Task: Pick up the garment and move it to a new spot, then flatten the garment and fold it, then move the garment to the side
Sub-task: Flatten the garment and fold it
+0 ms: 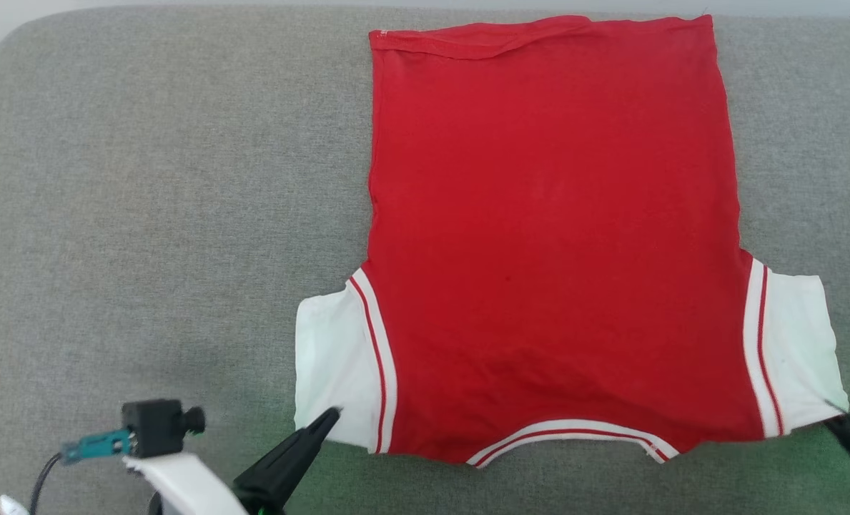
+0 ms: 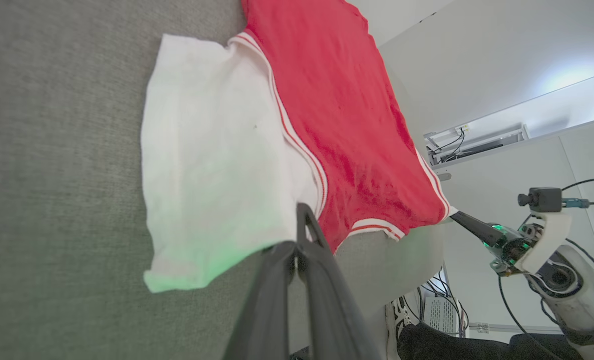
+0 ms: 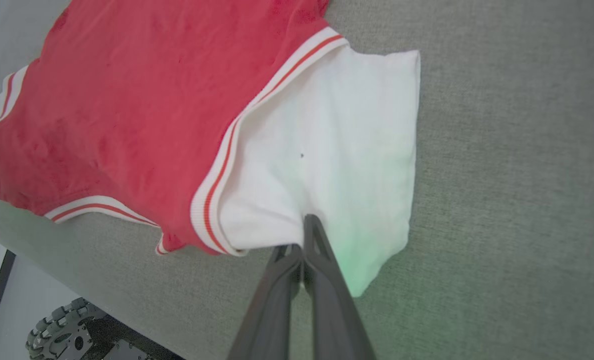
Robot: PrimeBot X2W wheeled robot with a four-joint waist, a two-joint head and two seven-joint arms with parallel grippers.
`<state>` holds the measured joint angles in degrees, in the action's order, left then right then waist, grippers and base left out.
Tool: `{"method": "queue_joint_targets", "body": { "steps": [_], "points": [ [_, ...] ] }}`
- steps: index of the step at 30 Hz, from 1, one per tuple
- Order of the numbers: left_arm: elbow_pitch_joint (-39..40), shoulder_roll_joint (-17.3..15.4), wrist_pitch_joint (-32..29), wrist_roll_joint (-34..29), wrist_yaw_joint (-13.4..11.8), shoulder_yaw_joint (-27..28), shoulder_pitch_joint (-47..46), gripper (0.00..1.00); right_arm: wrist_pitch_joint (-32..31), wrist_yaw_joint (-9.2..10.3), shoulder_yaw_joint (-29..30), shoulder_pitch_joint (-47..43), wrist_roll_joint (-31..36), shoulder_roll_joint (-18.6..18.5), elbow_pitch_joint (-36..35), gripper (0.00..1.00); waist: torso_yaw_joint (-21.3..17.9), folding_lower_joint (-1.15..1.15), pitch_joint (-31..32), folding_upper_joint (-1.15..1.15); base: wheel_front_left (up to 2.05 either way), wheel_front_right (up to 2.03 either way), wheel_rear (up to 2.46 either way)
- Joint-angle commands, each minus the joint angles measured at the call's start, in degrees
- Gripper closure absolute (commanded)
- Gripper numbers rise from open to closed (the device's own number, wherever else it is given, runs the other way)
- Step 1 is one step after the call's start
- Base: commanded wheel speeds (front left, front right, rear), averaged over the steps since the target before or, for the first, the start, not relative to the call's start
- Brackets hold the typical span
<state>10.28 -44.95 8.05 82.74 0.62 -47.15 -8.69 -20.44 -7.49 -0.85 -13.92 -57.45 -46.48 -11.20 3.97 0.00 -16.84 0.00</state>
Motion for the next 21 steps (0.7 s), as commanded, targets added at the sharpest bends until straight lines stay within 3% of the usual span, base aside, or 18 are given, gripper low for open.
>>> {"method": "queue_joint_targets", "body": {
  "steps": [1,7,12,18,19,20,21],
  "points": [
    [-1.1,0.9,-0.2,0.0,0.5,-0.1,-1.3,1.00,-1.2,0.00,-0.1,0.8,1.0,1.2,0.2,1.00,0.0,0.00,-0.1,0.00,0.00,0.00,0.00],
    [-9.9,6.5,-0.6,-0.4,2.7,-1.5,-4.2,1.00,-6.6,0.00,-3.7,5.6,7.0,6.2,5.4,1.00,-0.3,0.00,-0.5,0.00,0.00,0.00,0.00],
    [-17.2,9.0,-0.5,-1.1,3.7,-2.3,-5.4,1.00,-6.1,0.00,-7.9,8.3,12.7,8.9,11.0,1.00,-0.4,0.00,-0.9,0.00,0.00,0.00,0.00],
    [-20.6,10.6,-0.2,-0.6,5.3,-2.4,-6.3,1.00,-4.0,0.03,-10.5,10.8,14.2,10.7,15.0,1.00,-0.7,0.00,-1.4,0.00,0.00,0.00,0.00],
    [-20.9,10.6,-0.2,-0.9,5.4,-2.4,-6.5,1.00,-3.3,0.03,-10.6,11.3,14.5,10.6,15.1,0.83,-0.8,0.00,-1.5,0.00,0.00,0.00,0.00],
    [-20.9,10.6,-0.2,-0.9,5.4,-2.4,-6.5,1.00,-3.3,0.03,-10.6,11.3,14.5,10.6,15.1,0.83,-0.8,0.00,-1.5,0.00,0.00,0.00,0.00],
    [-21.2,10.5,-0.3,-1.1,5.4,-2.5,-6.6,1.00,-2.9,0.03,-10.7,11.7,14.5,10.4,15.3,0.54,-0.9,0.00,-1.6,0.00,0.00,0.00,0.00]
  ]
}}
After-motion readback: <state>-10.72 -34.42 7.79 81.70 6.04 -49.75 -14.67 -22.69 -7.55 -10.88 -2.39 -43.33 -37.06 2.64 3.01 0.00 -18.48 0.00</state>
